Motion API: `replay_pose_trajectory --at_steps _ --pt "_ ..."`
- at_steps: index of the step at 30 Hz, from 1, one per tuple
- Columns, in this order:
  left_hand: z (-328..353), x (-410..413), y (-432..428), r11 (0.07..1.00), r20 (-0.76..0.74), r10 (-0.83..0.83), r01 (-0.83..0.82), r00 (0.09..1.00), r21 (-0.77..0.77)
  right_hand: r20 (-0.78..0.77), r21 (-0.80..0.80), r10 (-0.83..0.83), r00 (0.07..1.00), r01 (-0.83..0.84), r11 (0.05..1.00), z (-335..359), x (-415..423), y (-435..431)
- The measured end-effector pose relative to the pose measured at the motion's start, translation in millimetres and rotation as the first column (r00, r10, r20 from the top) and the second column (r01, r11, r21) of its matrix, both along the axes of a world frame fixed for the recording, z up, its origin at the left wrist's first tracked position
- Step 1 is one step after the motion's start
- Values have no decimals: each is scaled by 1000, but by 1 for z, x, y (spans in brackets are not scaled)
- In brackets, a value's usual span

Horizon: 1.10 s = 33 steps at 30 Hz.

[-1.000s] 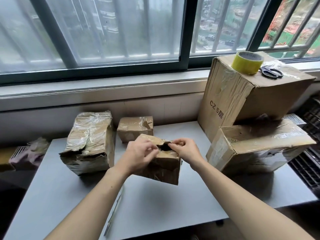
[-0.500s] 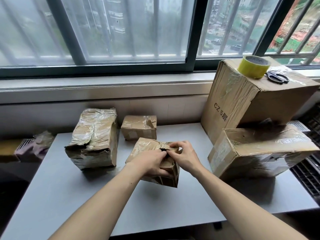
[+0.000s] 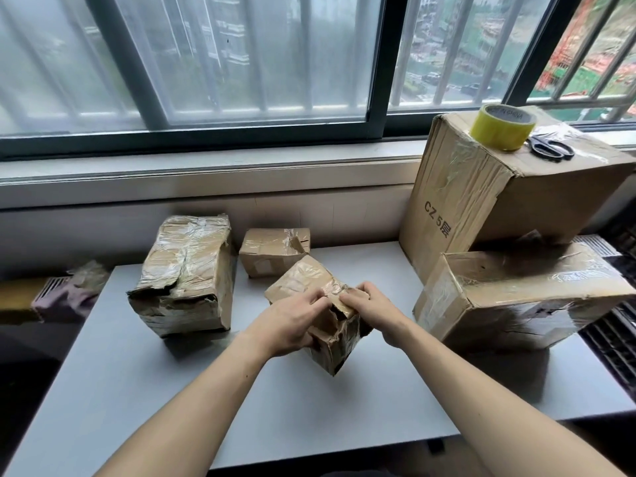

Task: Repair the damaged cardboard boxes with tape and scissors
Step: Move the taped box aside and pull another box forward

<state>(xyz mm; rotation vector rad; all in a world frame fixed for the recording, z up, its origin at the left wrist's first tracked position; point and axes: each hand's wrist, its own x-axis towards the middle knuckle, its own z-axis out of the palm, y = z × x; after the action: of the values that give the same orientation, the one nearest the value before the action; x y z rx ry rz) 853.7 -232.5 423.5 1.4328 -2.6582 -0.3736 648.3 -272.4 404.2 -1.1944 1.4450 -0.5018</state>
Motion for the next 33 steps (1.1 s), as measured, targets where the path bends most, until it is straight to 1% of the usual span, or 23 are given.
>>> replay_pose_trajectory --at_steps 3,6,8,11,13,15,17,19,22,23,25,26,28,30,33 --pt "-6 6 0 999 -22 -38 38 999 -7 73 127 26 997 -36 991 -4 -6 3" --pt "-21 15 1 999 -21 16 -16 1000 37 100 177 -8 995 -10 984 -13 -8 3" --pt "-27 16 6 992 -40 90 -86 995 95 109 193 -25 994 4 981 -17 -6 7" --pt "-31 12 11 947 -53 235 -217 970 238 104 268 -34 994 5 963 -25 3 20" --pt "-36 8 14 922 -96 263 -221 960 318 54 277 -18 998 3 961 -35 8 31" --pt "-48 10 17 924 -96 260 -219 961 313 21 287 0 1000 -6 958 -46 12 37" --pt "-61 12 19 921 -86 283 -246 955 302 30 313 26 999 -34 949 -53 14 40" --pt "-64 8 23 909 -131 331 -279 934 308 36 321 49 998 -58 945 -57 16 41" --pt "-66 0 25 887 -191 411 -343 891 308 3 268 41 999 -40 963 -64 18 39" --pt "-68 -1 26 871 -185 454 -391 871 298 -10 255 35 999 -31 966 -66 19 37" --pt "-71 -4 27 824 -114 545 -505 831 257 -28 261 36 999 -28 965 -72 20 36" --pt "-73 -4 28 815 -85 563 -535 822 223 -30 271 45 999 -35 962 -73 21 36" --pt "-77 -3 30 814 -80 569 -546 819 197 -24 283 53 998 -44 958 -73 26 38" --pt "-77 -4 30 829 -123 552 -525 825 193 -28 286 37 999 -28 958 -75 32 40" --pt "-73 -4 29 851 -170 524 -503 835 150 -86 242 4 996 17 970 -79 42 40"
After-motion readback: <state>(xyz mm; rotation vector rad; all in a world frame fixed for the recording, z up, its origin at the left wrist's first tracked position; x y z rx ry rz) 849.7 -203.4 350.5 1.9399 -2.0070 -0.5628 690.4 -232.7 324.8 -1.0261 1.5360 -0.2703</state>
